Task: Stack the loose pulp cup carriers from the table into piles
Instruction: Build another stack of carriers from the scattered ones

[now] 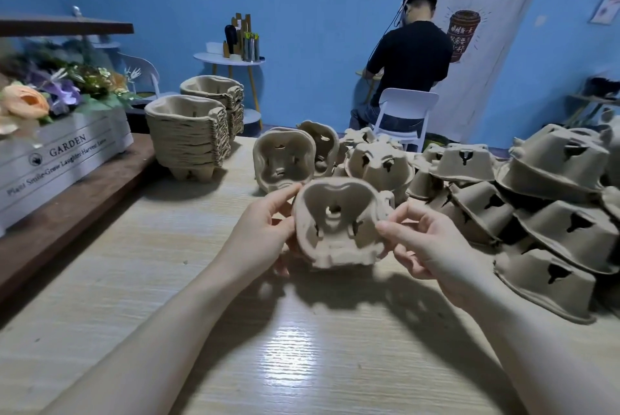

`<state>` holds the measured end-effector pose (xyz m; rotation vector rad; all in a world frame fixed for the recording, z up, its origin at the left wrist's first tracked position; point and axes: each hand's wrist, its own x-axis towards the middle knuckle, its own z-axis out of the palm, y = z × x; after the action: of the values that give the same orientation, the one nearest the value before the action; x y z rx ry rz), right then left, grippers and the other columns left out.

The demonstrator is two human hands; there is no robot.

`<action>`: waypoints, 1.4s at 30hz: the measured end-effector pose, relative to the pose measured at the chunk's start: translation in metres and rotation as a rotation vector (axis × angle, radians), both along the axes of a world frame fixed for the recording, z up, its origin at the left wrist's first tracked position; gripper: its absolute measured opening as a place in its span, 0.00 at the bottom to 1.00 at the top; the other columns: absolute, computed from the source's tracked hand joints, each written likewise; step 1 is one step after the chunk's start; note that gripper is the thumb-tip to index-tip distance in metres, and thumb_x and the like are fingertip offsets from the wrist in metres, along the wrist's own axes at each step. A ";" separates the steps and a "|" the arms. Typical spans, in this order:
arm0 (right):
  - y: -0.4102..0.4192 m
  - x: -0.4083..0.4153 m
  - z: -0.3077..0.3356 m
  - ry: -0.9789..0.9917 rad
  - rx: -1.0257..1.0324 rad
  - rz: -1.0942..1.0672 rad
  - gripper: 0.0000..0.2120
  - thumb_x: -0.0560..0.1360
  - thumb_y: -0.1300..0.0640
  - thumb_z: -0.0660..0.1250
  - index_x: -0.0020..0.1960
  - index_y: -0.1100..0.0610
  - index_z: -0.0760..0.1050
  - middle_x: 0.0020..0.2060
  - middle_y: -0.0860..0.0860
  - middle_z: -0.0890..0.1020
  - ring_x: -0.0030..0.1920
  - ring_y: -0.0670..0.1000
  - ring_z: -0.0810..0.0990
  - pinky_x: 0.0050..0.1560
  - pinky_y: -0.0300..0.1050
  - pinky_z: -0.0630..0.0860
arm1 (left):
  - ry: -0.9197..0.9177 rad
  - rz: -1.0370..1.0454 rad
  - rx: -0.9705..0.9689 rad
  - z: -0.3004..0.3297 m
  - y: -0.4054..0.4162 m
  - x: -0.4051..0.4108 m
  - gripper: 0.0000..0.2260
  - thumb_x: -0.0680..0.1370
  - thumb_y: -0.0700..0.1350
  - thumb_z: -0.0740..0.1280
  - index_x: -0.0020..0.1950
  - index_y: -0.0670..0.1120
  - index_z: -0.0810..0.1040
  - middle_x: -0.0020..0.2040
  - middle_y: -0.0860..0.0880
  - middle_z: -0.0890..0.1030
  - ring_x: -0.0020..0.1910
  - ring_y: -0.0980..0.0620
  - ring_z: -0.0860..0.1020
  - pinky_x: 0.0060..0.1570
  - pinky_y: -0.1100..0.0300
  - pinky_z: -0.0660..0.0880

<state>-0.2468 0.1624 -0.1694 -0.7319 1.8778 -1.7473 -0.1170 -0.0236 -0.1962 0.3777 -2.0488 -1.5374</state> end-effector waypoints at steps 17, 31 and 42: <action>-0.006 -0.046 -0.032 0.779 0.339 -0.175 0.25 0.70 0.54 0.76 0.65 0.47 0.72 0.51 0.47 0.77 0.46 0.42 0.74 0.49 0.43 0.69 | -0.001 0.156 0.056 -0.001 -0.010 0.000 0.20 0.77 0.35 0.69 0.50 0.64 0.78 0.30 0.58 0.78 0.30 0.54 0.76 0.22 0.60 0.71; -0.011 -0.039 -0.034 0.824 0.338 -0.138 0.22 0.72 0.58 0.70 0.64 0.48 0.74 0.52 0.48 0.76 0.46 0.44 0.73 0.49 0.40 0.70 | 0.031 0.224 0.053 0.001 -0.019 0.003 0.21 0.78 0.34 0.68 0.65 0.55 0.77 0.37 0.49 0.77 0.32 0.48 0.74 0.19 0.62 0.70; 0.010 -0.044 -0.016 0.264 -0.028 -0.255 0.08 0.77 0.61 0.67 0.55 0.56 0.79 0.34 0.51 0.74 0.24 0.40 0.67 0.24 0.30 0.63 | 0.042 0.212 0.027 -0.001 -0.016 0.000 0.22 0.78 0.33 0.67 0.67 0.54 0.76 0.43 0.43 0.78 0.33 0.46 0.75 0.19 0.62 0.71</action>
<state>-0.2910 0.1723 -0.1850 -0.7948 2.2097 -1.9120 -0.1173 -0.0398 -0.1974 0.5500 -1.8903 -1.4336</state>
